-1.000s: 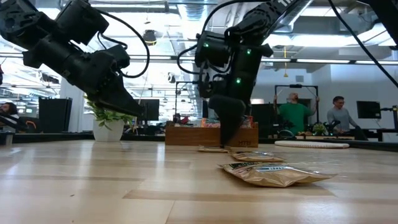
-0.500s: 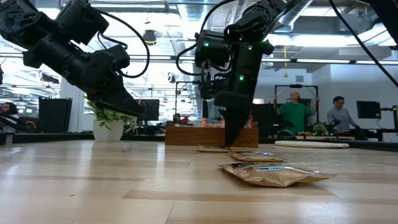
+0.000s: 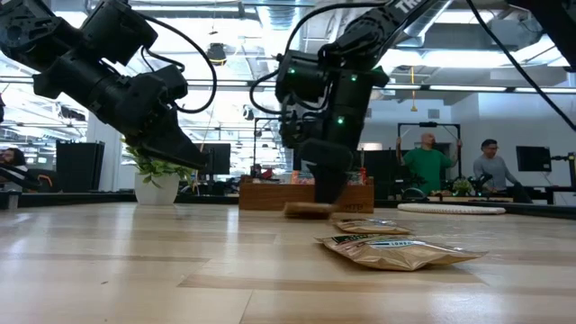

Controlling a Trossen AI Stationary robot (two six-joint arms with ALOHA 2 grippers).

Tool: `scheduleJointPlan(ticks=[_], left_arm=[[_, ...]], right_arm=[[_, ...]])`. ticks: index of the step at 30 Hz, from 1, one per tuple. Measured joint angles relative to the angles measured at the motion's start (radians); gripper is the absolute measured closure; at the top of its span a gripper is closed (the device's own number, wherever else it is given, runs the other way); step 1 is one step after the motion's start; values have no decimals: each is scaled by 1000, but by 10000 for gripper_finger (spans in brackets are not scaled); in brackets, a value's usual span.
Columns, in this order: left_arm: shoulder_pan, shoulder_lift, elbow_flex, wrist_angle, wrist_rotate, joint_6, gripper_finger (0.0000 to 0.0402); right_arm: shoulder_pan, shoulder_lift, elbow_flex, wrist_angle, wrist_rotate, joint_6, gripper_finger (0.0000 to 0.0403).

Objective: Pick & Place Tea
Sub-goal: Put the brown tea bag into the left section of the wooden organizer

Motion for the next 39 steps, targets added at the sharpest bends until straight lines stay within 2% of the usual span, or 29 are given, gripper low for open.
scheduleJointPlan(ticks=[8,20,29,39], left_arm=[[0,0,0,-3,9,0,256],[0,0,0,-3,9,-2,256],[0,0,0,-3,14,-5,256],[0,0,0,33,119,-59,256]], right_arm=[[1,6,-1,-4,1,3,314],[26,5,-4,-12,43,0,399],[74,-4,0,-79,175,12,401],[179,3,109,-148,249,-13,403]])
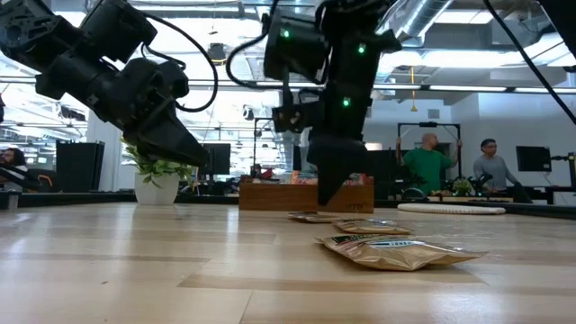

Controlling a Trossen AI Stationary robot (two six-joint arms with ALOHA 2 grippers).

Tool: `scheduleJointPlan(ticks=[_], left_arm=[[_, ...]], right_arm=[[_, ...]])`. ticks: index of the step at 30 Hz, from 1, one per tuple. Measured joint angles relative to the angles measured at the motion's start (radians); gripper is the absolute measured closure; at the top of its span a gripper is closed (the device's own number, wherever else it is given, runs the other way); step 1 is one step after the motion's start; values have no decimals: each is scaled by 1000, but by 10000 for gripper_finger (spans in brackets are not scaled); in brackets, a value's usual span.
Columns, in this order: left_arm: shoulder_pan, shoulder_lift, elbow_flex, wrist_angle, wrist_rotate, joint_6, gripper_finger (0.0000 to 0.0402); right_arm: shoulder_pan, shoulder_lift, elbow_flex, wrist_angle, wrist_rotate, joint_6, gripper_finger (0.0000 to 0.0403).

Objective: Pick & Place Tea
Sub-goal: Put the brown tea bag into the left section of the wooden organizer

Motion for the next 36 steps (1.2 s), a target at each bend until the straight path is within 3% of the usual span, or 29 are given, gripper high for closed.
scheduleJointPlan(ticks=[4,14,22,27,36], left_arm=[[0,0,0,0,14,-8,256],[0,0,0,0,14,-23,256],[0,0,0,0,14,-20,256],[0,0,0,-2,14,-15,256],[0,0,0,-24,14,-12,256]], right_arm=[[35,-1,24,-6,60,-4,403],[25,-2,32,-59,43,-61,398],[-26,-4,33,-55,-159,-196,314],[-57,-4,33,-18,-170,-232,264],[-128,4,36,-10,-218,-232,242]])
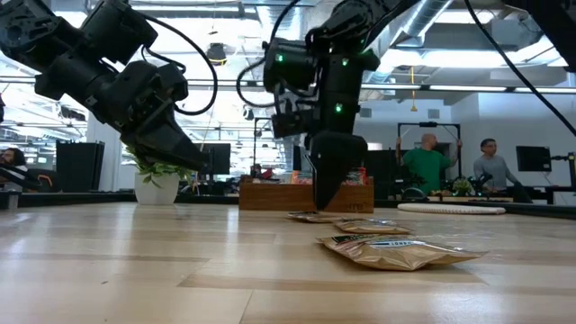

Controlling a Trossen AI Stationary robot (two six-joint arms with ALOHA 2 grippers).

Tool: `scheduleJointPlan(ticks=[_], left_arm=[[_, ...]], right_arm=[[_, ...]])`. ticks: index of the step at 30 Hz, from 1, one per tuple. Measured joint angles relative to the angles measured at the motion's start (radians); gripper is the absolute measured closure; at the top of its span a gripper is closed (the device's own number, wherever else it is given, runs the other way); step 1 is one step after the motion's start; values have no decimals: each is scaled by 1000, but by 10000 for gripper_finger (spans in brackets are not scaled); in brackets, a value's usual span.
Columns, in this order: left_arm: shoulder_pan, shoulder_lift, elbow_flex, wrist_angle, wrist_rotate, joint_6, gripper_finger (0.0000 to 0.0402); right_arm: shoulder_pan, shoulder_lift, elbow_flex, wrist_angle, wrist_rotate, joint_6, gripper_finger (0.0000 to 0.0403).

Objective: Pick & Place Tea
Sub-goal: Put the brown tea bag into the left section of the wooden organizer

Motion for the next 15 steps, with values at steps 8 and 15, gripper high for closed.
scheduleJointPlan(ticks=[8,15], left_arm=[[0,0,0,-4,0,0,256],[0,0,0,-11,0,0,256]], right_arm=[[-9,47,4,-2,-26,-8,258],[-2,66,3,12,-15,10,295]])
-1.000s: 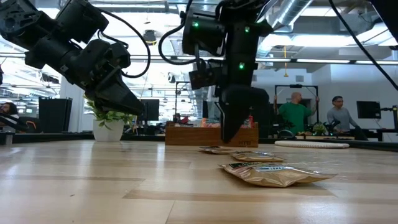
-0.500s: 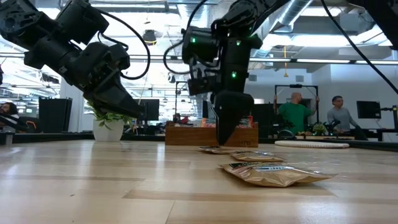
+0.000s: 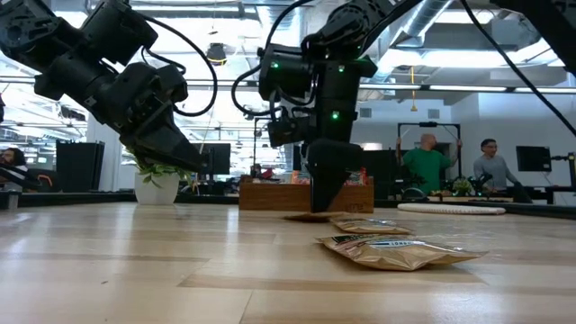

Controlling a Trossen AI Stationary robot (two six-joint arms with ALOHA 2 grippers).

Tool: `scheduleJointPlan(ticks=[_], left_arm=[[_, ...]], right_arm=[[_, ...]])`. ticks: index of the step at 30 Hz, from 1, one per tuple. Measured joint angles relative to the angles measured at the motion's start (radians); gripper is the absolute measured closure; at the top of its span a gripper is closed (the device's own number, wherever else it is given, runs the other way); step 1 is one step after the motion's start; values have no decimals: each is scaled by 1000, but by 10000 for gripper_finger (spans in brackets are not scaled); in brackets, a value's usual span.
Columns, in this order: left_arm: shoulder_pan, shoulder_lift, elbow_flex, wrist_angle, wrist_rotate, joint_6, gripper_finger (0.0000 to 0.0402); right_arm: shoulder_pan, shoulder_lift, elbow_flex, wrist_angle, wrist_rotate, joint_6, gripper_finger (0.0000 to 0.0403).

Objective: Pick & Place Tea
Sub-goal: Put the brown tea bag into the left section of the wooden organizer

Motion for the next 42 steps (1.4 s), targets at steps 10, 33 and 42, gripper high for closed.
scheduleJointPlan(ticks=[10,33,42], left_arm=[[0,0,0,-1,0,-1,256],[0,0,0,-2,0,-3,256],[0,0,0,-2,0,-3,256]], right_arm=[[27,-5,-2,-2,18,29,340],[26,6,67,-72,156,168,342],[26,4,124,-131,52,80,327]])
